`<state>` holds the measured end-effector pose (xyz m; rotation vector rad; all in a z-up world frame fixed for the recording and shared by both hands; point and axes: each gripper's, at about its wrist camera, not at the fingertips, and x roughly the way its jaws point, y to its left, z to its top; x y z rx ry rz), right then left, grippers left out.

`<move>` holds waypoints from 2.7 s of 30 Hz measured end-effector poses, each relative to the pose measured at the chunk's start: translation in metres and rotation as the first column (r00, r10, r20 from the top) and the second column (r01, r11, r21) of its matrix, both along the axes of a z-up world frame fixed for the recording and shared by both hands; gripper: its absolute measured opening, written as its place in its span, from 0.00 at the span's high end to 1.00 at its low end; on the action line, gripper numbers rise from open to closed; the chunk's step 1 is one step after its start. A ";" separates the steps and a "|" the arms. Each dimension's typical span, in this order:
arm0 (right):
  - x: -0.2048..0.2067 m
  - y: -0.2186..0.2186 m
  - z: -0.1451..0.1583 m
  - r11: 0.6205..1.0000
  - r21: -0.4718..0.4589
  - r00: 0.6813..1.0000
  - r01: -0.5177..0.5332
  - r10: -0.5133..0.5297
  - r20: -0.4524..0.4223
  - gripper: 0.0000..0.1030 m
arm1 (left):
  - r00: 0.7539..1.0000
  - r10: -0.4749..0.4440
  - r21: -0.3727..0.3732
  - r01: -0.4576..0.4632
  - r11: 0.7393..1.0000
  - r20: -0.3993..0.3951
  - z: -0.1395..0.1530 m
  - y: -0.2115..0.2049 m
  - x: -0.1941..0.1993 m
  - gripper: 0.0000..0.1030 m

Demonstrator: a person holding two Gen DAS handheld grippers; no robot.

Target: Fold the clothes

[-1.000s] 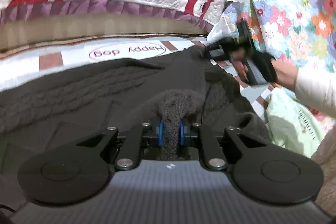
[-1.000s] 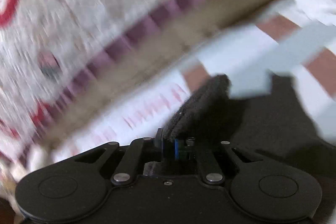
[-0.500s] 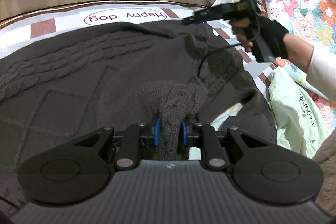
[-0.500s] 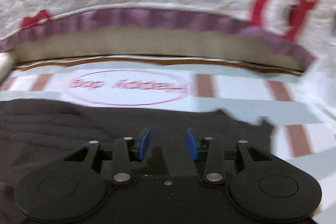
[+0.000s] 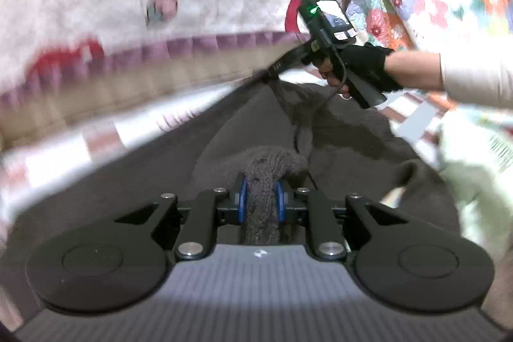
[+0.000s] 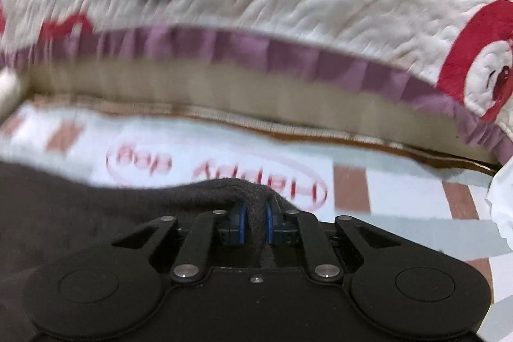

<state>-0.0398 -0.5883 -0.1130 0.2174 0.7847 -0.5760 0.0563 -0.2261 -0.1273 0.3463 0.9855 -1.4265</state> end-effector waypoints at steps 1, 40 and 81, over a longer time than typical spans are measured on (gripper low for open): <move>0.004 -0.002 0.001 1.000 -0.002 1.000 -0.001 0.001 -0.003 0.87 | 1.000 0.011 0.001 -0.011 1.000 0.003 0.000 0.001 0.003 0.83; -0.087 0.005 -0.054 0.888 0.383 0.951 0.256 -0.303 0.067 0.38 | 0.946 0.287 0.109 -0.272 0.956 -0.150 -0.049 -0.023 0.063 0.34; -0.062 0.018 -0.025 0.950 0.260 0.980 0.170 -0.191 0.059 0.46 | 0.860 0.495 0.038 -0.494 0.868 -0.123 -0.012 0.030 0.111 0.93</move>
